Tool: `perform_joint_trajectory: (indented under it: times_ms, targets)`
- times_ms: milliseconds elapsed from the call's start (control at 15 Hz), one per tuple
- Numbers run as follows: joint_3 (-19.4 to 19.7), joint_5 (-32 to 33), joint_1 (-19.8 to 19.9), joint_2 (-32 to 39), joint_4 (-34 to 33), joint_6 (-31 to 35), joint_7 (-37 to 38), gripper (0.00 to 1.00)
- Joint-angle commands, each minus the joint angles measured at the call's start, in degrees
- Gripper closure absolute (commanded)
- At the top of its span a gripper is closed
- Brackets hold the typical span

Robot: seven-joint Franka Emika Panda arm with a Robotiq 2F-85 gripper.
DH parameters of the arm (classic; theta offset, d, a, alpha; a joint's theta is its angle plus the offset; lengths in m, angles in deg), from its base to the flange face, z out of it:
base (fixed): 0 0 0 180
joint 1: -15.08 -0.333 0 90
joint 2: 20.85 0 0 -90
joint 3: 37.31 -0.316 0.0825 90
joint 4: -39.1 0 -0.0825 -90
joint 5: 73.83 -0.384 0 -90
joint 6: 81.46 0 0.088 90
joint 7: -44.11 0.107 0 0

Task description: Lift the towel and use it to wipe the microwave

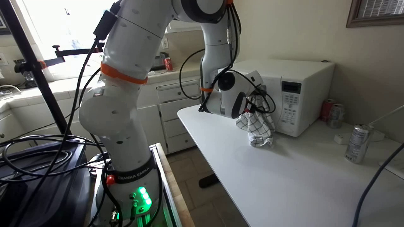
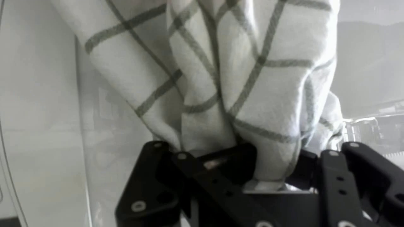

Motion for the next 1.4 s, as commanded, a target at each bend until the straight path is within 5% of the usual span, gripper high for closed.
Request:
perform_joint_trajectory:
  times_ms: [0,200,267,400,733,1333]
  targets:
    - [2.7,-3.8,-3.3,-5.5,4.2,6.3,-0.3,1.00]
    - [4.5,-9.2,-5.1,-7.7,6.2,10.2,-1.1,1.00]
    - [1.9,-11.2,-2.6,-8.5,5.9,8.3,-1.6,1.00]
    - [5.6,-14.9,-5.7,-8.5,6.2,8.2,-0.7,1.00]
    - [6.2,-10.1,-5.2,-5.2,2.9,3.7,3.4,1.00]
    - [3.5,-4.5,-0.8,3.0,-5.7,-15.0,10.2,1.00]
